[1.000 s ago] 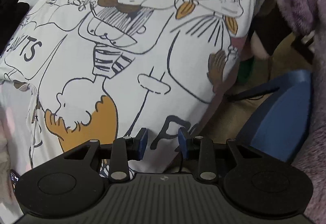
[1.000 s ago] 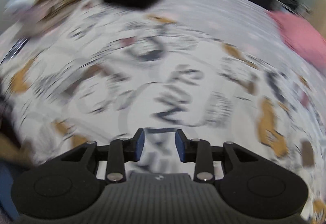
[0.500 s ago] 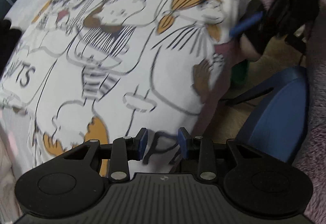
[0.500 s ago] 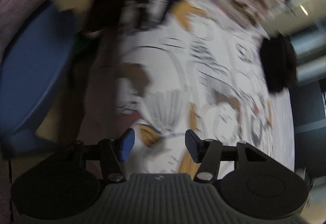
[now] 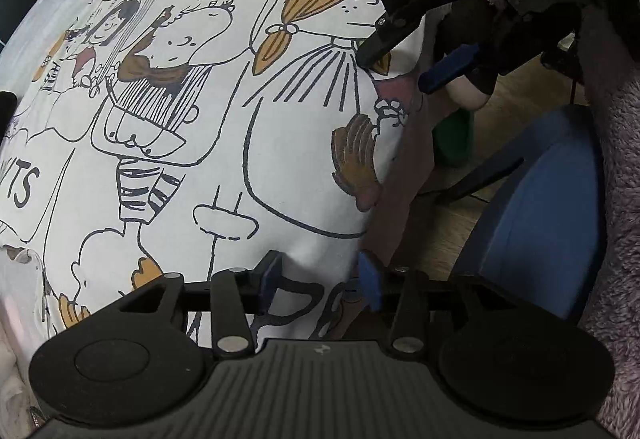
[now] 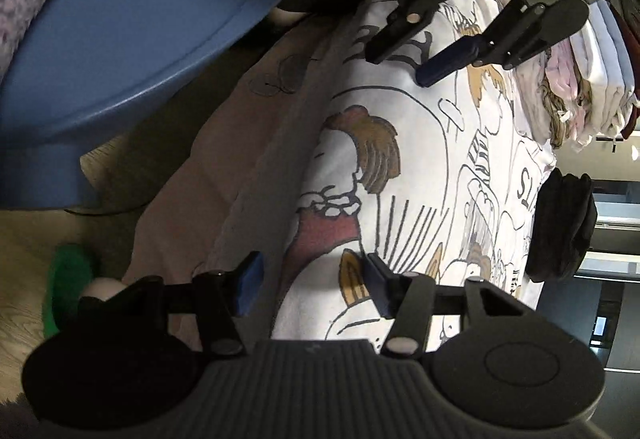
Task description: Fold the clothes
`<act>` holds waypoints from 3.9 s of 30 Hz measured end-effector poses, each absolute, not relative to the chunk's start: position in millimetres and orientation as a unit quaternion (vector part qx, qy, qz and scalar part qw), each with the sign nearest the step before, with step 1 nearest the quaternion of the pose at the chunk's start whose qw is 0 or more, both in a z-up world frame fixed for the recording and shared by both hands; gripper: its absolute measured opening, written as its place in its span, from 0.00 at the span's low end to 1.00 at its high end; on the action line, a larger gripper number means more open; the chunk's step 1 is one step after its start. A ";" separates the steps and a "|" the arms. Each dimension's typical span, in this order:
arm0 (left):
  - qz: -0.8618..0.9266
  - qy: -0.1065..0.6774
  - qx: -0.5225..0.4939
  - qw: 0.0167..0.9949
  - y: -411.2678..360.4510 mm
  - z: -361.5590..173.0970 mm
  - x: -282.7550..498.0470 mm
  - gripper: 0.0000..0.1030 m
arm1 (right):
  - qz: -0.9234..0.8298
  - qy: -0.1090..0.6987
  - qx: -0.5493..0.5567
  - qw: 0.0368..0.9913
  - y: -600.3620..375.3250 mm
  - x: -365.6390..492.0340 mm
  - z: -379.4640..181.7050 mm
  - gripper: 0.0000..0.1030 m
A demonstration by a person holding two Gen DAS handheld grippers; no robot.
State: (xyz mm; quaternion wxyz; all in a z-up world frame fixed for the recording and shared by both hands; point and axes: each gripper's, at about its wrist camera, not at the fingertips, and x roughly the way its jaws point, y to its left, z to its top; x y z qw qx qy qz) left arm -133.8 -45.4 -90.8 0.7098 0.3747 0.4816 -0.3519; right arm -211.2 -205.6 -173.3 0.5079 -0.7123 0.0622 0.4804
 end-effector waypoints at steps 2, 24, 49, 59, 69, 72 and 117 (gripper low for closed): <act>-0.352 0.479 0.373 0.713 -45.6 -87.4 -135.1 0.40 | 0.477 0.060 -0.706 0.520 -204.9 -209.1 -166.9 0.28; -0.353 0.436 0.375 0.738 -57.5 -79.0 -151.3 0.47 | 0.567 0.126 -0.570 0.581 -193.1 -171.7 -105.1 0.46; -0.207 0.464 0.402 0.762 -43.3 -91.8 -144.8 0.25 | 0.481 0.149 -0.477 0.720 -181.6 -108.4 -65.6 0.03; -0.123 0.495 0.356 0.783 -7.2 -64.8 -131.2 0.04 | 0.459 0.170 -0.458 0.742 -177.6 -86.7 -58.9 0.03; -0.139 0.472 0.326 0.807 21.8 -9.6 -32.5 0.08 | 0.400 0.240 -0.418 0.779 -167.0 -31.4 -59.1 0.03; -0.138 0.491 0.333 0.793 30.3 -19.4 -1.4 0.16 | 0.377 0.267 -0.405 0.789 -162.9 -9.0 -64.9 0.02; 0.060 0.500 0.190 0.843 133.9 42.1 1.0 0.02 | 0.445 0.370 -0.246 0.778 -192.2 17.9 -59.7 0.05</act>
